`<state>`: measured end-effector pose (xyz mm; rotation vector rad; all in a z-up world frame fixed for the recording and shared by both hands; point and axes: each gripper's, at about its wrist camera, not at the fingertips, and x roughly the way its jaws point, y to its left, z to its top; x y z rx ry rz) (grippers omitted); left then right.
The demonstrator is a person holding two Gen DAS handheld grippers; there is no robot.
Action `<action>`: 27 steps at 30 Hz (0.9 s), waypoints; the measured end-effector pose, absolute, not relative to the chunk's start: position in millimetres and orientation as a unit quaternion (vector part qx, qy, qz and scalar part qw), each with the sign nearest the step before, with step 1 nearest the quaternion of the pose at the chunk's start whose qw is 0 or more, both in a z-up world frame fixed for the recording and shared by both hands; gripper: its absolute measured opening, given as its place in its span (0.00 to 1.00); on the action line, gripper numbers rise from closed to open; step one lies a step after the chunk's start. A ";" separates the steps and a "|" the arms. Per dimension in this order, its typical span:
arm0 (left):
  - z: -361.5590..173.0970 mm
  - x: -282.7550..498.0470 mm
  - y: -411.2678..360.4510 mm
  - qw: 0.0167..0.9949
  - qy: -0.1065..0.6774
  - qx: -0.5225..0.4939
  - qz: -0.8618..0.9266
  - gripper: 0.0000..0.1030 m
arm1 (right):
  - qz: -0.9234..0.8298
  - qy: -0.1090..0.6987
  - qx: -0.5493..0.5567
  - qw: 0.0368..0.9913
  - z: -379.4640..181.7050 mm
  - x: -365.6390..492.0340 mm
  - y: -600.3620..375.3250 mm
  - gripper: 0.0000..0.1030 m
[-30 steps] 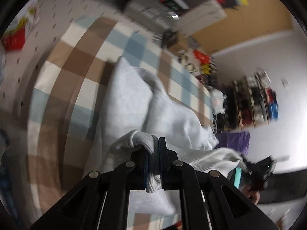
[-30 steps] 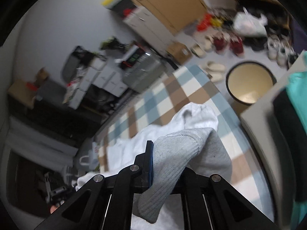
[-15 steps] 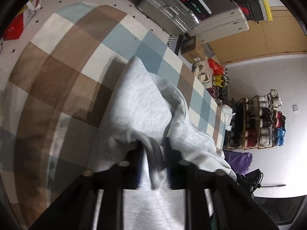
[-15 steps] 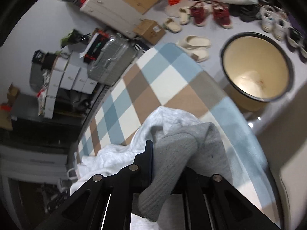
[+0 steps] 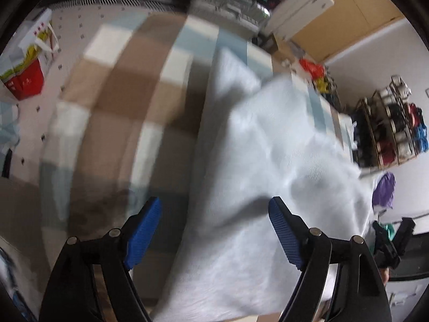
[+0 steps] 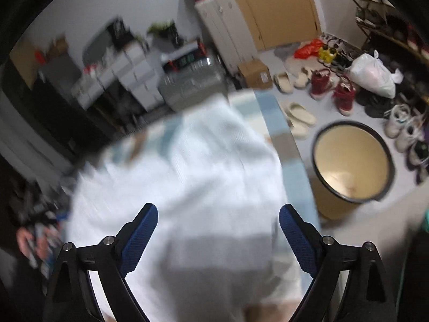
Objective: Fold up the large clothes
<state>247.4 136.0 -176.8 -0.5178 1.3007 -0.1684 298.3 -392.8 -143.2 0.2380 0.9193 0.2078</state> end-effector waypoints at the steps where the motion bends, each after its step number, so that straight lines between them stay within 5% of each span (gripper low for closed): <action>1: -178.6 244.5 133.6 0.760 0.599 -0.237 -0.085 0.76 | 0.097 0.454 0.100 0.880 -152.1 293.7 -389.4 0.90; 3: -173.9 239.2 127.0 0.767 0.592 -0.222 -0.106 0.66 | 0.110 0.462 0.099 0.874 -160.2 288.2 -385.7 0.79; 4: -169.2 238.1 122.7 0.774 0.586 -0.208 -0.115 0.38 | 0.117 0.460 0.104 0.874 -161.4 286.2 -385.0 0.68; 5: -166.1 238.4 118.2 0.780 0.586 -0.186 -0.117 0.09 | 0.130 0.456 0.110 0.873 -159.5 284.0 -382.1 0.42; 6: -163.2 239.5 114.6 0.785 0.585 -0.166 -0.114 0.03 | 0.130 0.452 0.107 0.876 -156.0 282.8 -379.5 0.25; 9: -139.5 236.1 113.3 0.811 0.555 -0.144 -0.115 0.02 | 0.124 0.413 0.083 0.899 -136.2 274.2 -372.8 0.10; 16: -95.0 231.4 148.6 0.873 0.444 -0.181 -0.085 0.00 | 0.083 0.298 0.024 0.951 -98.1 258.7 -363.6 0.08; 20: -135.7 241.8 170.8 0.851 0.476 -0.219 -0.029 0.00 | 0.031 0.365 0.049 0.929 -135.0 289.5 -369.3 0.10; 25: -166.1 240.8 173.7 0.790 0.546 -0.267 -0.079 0.00 | 0.044 0.440 0.127 0.888 -175.0 307.7 -394.4 0.30; 27: -156.2 235.7 155.9 0.809 0.547 -0.196 -0.087 0.01 | 0.071 0.437 0.155 0.883 -174.2 300.2 -404.1 0.68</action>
